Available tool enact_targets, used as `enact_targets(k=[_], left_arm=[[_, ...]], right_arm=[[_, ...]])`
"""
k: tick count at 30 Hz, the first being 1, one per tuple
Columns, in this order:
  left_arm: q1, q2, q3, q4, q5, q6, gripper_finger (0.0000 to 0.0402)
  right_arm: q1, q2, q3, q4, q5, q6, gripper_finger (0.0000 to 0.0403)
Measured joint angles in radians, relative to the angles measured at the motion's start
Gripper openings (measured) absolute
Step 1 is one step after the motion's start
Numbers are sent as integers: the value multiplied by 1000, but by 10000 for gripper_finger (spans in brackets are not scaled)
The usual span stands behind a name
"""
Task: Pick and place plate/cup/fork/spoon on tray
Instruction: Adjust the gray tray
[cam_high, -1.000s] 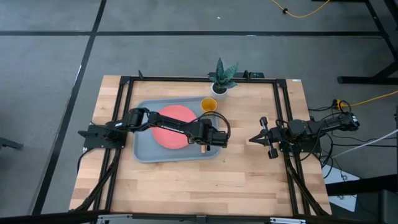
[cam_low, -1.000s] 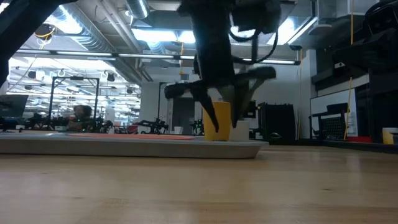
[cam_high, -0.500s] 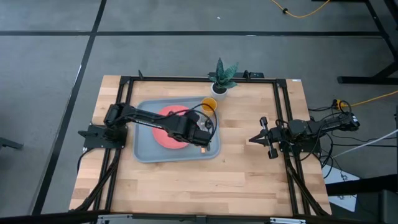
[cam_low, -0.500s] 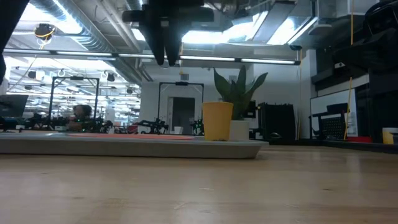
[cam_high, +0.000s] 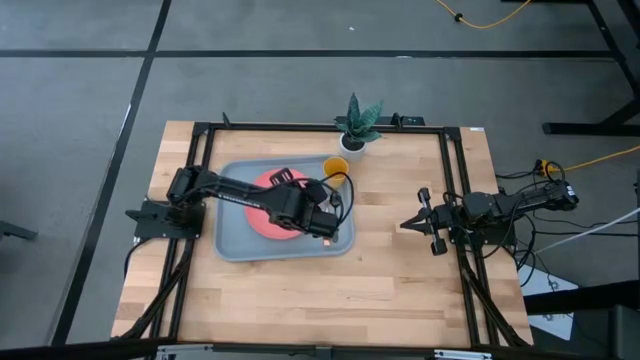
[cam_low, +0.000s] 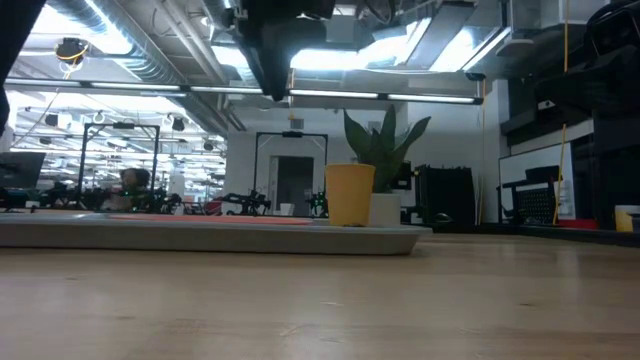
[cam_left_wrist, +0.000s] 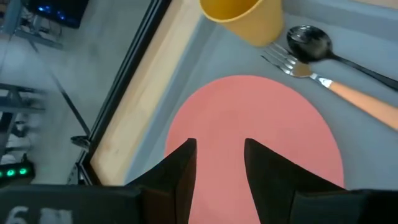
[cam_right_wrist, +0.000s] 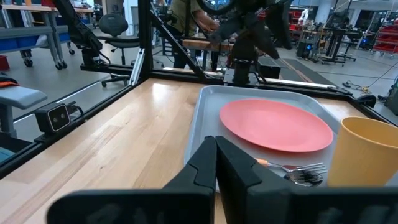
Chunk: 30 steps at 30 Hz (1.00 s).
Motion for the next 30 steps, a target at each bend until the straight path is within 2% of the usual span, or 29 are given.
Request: enact_targets(k=[7, 10, 13, 21, 26, 30], left_arm=[[-26, 0, 0, 1, 3, -4, 128], [-41, 0, 0, 16, -43, 3, 128], [-39, 0, 0, 30, -85, 5, 128], [-36, 0, 0, 13, -32, 140, 128], [-35, 0, 0, -58, -48, 130, 128], [-30, -5, -9, -67, -19, 140, 128]], right_arm=[[0, 0, 0, 0, 0, 0, 11], [0, 0, 0, 1, 0, 11, 11], [-1, 0, 0, 21, 0, 88, 11], [-1, 0, 0, 12, 0, 130, 11], [-1, 0, 0, 12, 0, 129, 11], [-1, 0, 0, 12, 0, 128, 11]])
